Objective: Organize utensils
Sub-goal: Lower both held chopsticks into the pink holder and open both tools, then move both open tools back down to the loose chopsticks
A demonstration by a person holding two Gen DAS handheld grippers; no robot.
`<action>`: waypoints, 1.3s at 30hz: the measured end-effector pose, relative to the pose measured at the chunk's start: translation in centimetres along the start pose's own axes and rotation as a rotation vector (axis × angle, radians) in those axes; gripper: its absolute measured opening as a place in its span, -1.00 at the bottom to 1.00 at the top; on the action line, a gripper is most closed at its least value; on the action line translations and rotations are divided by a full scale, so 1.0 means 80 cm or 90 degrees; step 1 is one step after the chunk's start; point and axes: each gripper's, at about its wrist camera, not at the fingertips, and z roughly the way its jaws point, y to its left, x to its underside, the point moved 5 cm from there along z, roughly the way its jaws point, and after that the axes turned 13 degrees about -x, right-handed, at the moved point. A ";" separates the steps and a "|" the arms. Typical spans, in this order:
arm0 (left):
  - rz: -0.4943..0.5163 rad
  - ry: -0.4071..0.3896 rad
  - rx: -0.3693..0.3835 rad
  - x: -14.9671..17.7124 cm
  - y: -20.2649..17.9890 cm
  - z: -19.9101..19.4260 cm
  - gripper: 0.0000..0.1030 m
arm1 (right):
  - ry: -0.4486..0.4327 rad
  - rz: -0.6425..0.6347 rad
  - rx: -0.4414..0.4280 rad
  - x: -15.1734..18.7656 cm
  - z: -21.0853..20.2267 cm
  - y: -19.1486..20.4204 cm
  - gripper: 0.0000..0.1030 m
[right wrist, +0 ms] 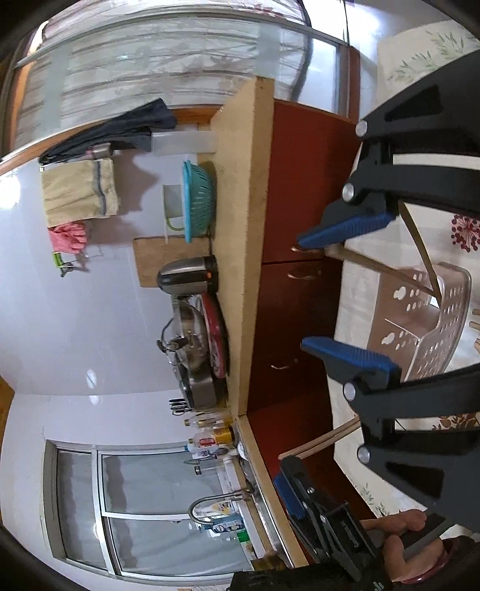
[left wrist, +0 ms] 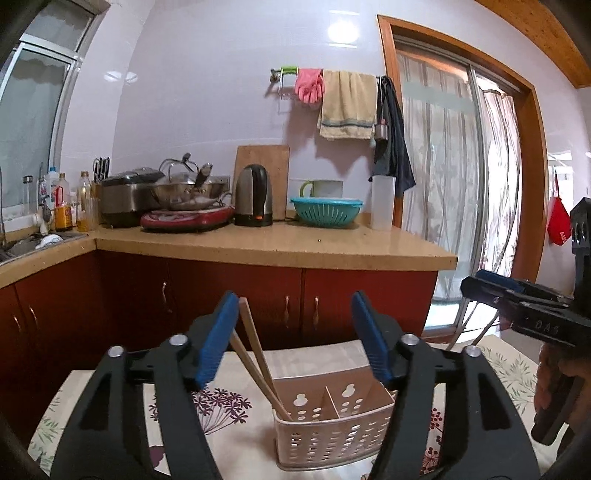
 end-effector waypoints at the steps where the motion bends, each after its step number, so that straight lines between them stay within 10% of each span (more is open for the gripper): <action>1: 0.000 -0.004 -0.002 -0.002 0.001 -0.005 0.33 | -0.005 -0.006 0.003 -0.002 -0.005 0.002 0.08; 9: 0.001 -0.024 -0.022 0.002 0.013 -0.064 0.44 | -0.031 -0.046 0.032 0.003 -0.066 0.029 0.14; 20: 0.003 0.075 -0.056 0.117 0.031 -0.125 0.44 | 0.038 0.001 0.059 0.149 -0.131 0.041 0.14; 39: 0.023 0.199 -0.057 0.287 0.017 -0.196 0.22 | 0.160 0.027 0.001 0.328 -0.145 0.072 -0.44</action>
